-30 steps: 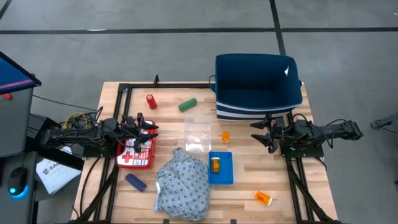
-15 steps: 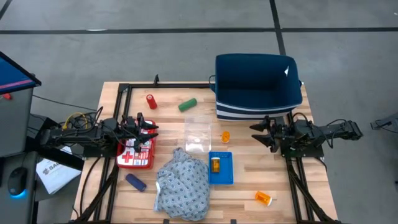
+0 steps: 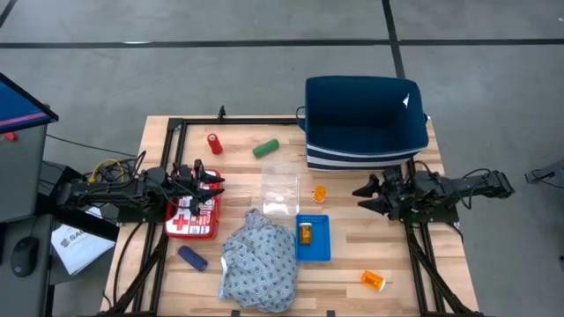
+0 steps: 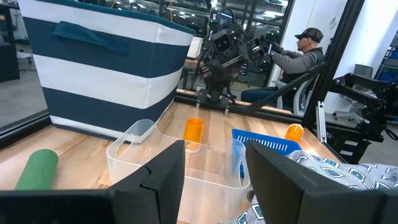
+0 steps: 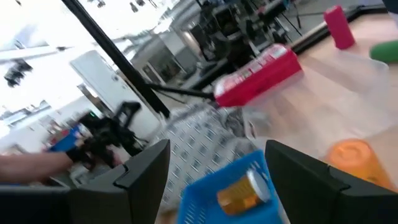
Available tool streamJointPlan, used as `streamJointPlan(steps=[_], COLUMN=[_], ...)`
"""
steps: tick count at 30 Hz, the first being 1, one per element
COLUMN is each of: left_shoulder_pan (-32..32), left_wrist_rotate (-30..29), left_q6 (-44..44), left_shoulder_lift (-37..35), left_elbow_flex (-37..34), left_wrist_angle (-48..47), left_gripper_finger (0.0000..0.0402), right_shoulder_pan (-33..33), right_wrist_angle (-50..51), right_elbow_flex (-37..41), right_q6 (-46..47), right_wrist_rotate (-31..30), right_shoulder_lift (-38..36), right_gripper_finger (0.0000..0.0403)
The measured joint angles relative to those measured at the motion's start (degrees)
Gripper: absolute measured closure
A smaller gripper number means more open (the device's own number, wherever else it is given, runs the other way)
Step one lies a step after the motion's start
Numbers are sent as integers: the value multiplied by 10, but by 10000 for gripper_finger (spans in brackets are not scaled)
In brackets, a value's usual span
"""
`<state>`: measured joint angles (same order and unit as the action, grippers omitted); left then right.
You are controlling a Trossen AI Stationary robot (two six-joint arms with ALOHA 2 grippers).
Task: Pick & Place Medicine items
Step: Put the blue patient into the blue laundry bin
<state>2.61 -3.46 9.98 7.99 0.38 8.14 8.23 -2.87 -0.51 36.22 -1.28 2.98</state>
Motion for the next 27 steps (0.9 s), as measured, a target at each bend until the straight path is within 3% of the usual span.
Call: streamJointPlan(steps=[5, 11, 22, 27], left_shoulder_pan=[0, 0, 0, 0], left_wrist_rotate=[0, 0, 2, 2], left_q6=[0, 0, 11, 11], left_shoulder_lift=[0, 0, 0, 0], left_elbow_flex=[0, 0, 0, 0], left_wrist_angle=[0, 0, 0, 0], left_gripper_finger=[238, 238, 238, 238], right_shoulder_pan=[0, -35, -38, -40], right_wrist_angle=[21, 125, 120, 69], right_elbow_flex=[0, -47, -46, -23], right_q6=[-55, -97, -82, -55], right_wrist_rotate=[1, 56, 109, 149], right_shoulder_lift=[6, -29, -24, -17], right_gripper_finger=[143, 143, 143, 143])
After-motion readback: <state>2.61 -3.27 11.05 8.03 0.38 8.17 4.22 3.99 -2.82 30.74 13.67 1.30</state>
